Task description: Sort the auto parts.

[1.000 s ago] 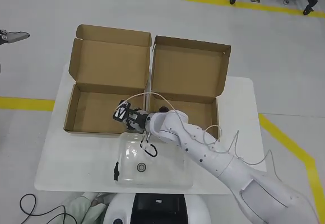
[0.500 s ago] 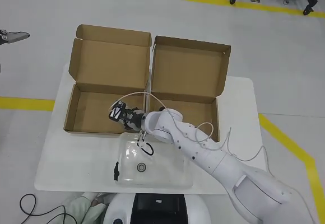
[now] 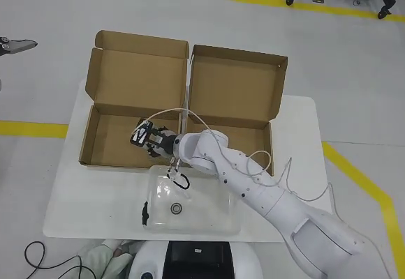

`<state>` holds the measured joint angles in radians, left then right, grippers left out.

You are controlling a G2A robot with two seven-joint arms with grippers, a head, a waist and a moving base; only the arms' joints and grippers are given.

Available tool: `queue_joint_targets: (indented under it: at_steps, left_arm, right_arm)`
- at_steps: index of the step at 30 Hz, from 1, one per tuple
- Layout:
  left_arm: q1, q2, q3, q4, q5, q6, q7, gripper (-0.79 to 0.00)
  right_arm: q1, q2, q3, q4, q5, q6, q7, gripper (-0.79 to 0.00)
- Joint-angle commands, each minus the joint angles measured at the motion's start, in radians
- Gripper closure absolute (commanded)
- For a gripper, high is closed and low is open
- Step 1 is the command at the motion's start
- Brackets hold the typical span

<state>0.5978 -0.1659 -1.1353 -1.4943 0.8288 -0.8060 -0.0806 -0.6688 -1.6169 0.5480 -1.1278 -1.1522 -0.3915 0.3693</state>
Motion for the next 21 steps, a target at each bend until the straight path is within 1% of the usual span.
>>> queue_joint_targets:
  at_steps: [1,6,10,14,21]
  left_arm:
    - [0.0,0.0,0.0,0.0,0.0,0.0,0.0,-0.785]
    - [0.0,0.0,0.0,0.0,0.0,0.0,0.0,-0.785]
    - [0.0,0.0,0.0,0.0,0.0,0.0,0.0,-0.785]
    - [0.0,0.0,0.0,0.0,0.0,0.0,0.0,-0.785]
    - [0.0,0.0,0.0,0.0,0.0,0.0,0.0,-0.785]
  right_arm:
    - [-0.018,0.013,0.026,-0.056,-0.009,-0.014,0.013,-0.317]
    - [-0.085,0.048,0.08,-0.217,-0.045,-0.059,0.084,-0.326]
    - [-0.16,0.081,0.138,-0.344,-0.055,-0.104,0.137,-0.323]
    - [-0.245,0.111,0.188,-0.432,-0.046,-0.174,0.178,-0.317]
    - [-0.399,0.161,0.264,-0.581,-0.068,-0.27,0.207,-0.32]
